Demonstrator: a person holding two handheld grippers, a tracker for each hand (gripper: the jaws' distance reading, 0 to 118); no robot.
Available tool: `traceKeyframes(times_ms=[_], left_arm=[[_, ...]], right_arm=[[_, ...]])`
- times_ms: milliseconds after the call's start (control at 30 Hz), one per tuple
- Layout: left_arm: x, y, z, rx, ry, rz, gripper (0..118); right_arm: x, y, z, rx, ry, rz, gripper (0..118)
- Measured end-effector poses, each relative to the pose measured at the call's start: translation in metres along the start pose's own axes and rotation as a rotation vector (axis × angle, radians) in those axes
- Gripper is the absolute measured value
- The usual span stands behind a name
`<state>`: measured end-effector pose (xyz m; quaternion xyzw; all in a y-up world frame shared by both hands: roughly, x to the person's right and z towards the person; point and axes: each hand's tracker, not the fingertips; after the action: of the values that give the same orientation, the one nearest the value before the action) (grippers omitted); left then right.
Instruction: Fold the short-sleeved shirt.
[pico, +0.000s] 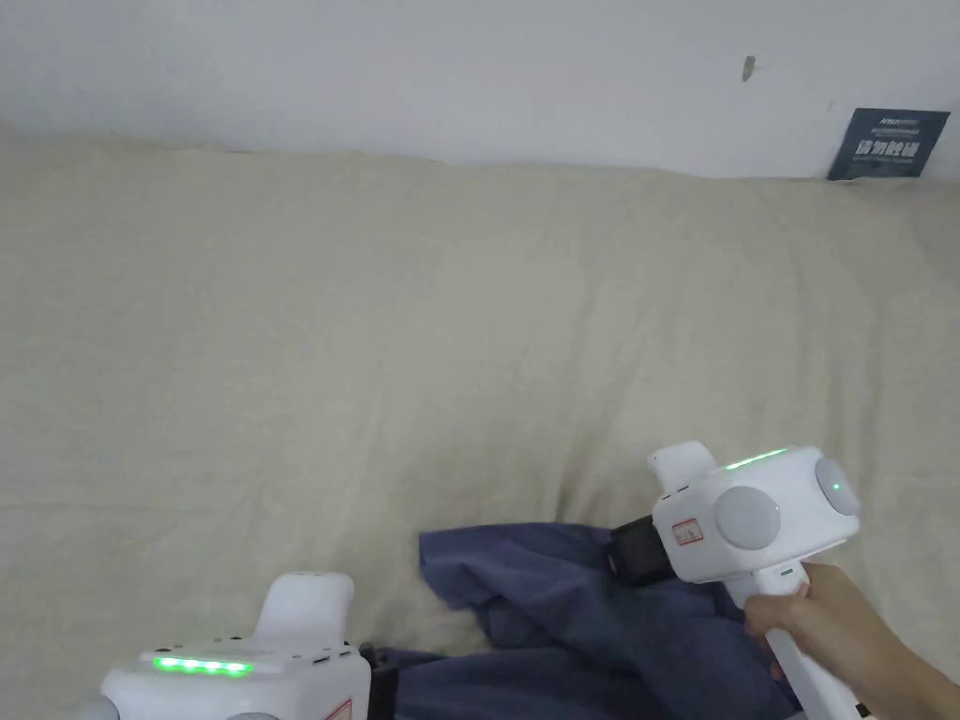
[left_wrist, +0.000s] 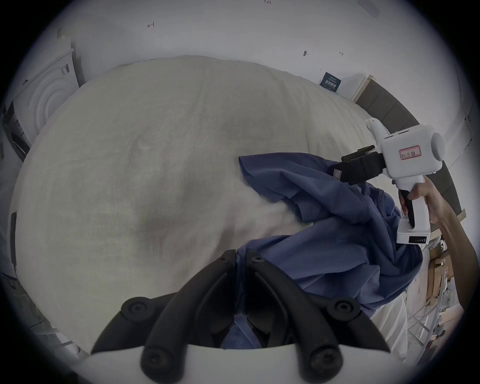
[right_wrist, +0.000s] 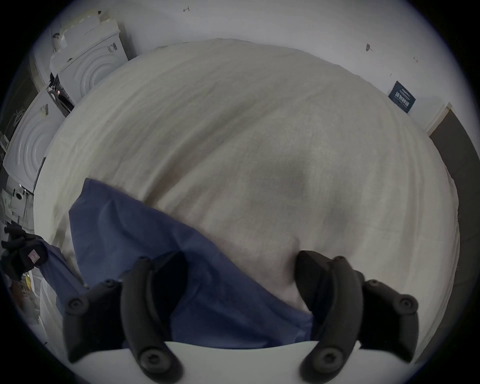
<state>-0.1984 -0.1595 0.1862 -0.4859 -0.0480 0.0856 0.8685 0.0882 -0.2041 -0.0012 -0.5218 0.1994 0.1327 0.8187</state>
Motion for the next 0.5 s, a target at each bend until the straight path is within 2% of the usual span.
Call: traceKeyframes(times_ms=[33,67,100,133,167,233,267,300,367,433,500], left_arm=[[0.000,0.000,0.001,0.001,-0.001,0.005,6],[0.001,0.000,0.002,0.003,-0.002,0.011,6],[-0.001,0.000,0.001,0.004,-0.005,0.013,6],[-0.001,0.000,0.001,0.004,-0.006,0.012,6],[-0.001,0.000,0.001,0.000,-0.001,0.012,6],[0.000,-0.001,0.003,-0.005,-0.001,0.009,6],[0.001,-0.001,0.005,-0.006,0.001,0.007,6],[0.002,-0.001,0.007,-0.006,0.001,0.006,6],[-0.003,-0.001,0.007,0.001,-0.003,0.006,6],[-0.004,0.002,0.009,0.006,-0.004,-0.005,6],[0.001,0.006,0.017,0.010,0.005,-0.012,6]], right_arm=[[0.000,0.003,0.003,0.005,-0.009,0.012,81],[-0.004,0.003,0.007,0.013,-0.015,0.019,67],[-0.009,0.003,0.011,0.019,-0.029,0.044,47],[-0.012,0.003,0.013,0.024,-0.036,0.058,18],[-0.014,0.002,0.015,0.040,-0.063,0.078,8],[-0.021,0.002,0.018,0.057,-0.096,0.107,8],[-0.009,0.003,0.012,0.022,-0.066,0.094,8],[-0.016,0.002,0.012,0.012,-0.061,0.071,8],[-0.009,0.003,0.020,0.023,-0.039,0.025,8],[-0.002,0.007,0.026,0.055,0.025,0.010,8],[0.006,0.009,0.041,0.091,-0.013,0.019,8]])
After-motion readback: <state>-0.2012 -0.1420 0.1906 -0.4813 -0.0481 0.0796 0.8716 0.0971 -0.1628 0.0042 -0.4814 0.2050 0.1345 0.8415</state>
